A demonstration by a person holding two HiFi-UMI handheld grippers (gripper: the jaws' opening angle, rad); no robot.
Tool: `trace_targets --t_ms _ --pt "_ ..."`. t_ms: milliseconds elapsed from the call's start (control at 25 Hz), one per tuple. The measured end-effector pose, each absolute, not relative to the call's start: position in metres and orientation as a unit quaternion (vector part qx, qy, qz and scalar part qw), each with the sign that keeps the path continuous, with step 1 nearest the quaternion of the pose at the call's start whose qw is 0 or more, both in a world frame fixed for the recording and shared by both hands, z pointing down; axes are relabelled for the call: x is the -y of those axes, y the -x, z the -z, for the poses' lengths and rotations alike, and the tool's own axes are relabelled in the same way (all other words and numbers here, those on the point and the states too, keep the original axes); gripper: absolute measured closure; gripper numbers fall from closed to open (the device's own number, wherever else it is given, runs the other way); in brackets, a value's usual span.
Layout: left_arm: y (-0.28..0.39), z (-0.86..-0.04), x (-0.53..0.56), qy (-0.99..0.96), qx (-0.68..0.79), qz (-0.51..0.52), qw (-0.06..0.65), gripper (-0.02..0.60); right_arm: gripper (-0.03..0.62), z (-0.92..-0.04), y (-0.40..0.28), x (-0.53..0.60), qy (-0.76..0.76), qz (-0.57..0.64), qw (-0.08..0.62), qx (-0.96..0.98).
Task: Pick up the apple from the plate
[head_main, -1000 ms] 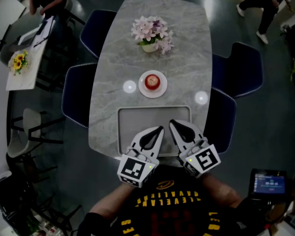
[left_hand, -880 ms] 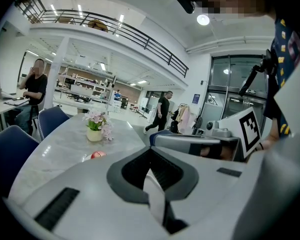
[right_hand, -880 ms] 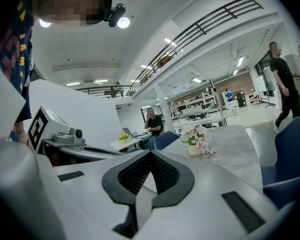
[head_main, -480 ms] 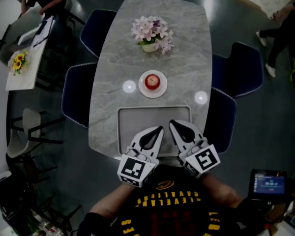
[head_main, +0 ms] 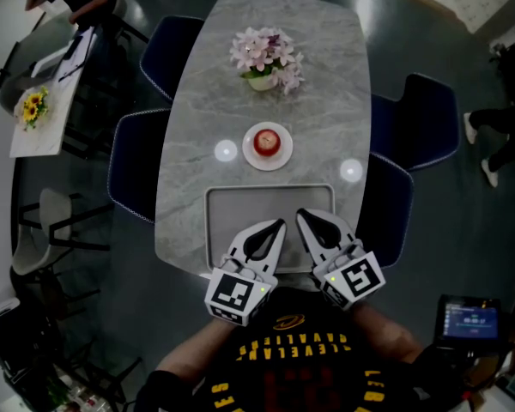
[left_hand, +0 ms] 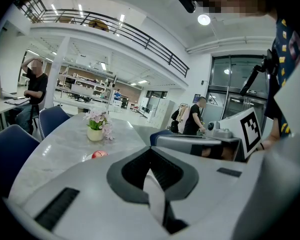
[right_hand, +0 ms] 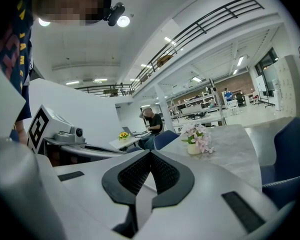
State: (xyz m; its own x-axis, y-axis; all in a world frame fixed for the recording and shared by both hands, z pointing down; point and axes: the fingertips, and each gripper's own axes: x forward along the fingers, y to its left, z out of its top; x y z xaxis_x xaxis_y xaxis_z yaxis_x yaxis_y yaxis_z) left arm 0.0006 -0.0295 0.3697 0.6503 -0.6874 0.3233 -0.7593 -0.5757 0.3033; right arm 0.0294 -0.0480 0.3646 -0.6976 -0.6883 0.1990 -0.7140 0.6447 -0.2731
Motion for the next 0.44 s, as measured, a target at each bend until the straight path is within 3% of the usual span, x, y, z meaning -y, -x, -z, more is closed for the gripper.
trace_targets --t_ms 440 --pt "0.0012 -0.3721 0.031 -0.884 0.409 -0.088 0.209 0.58 0.588 -0.3662 -0.0282 0.0485 -0.386 -0.167 0.04 0.906"
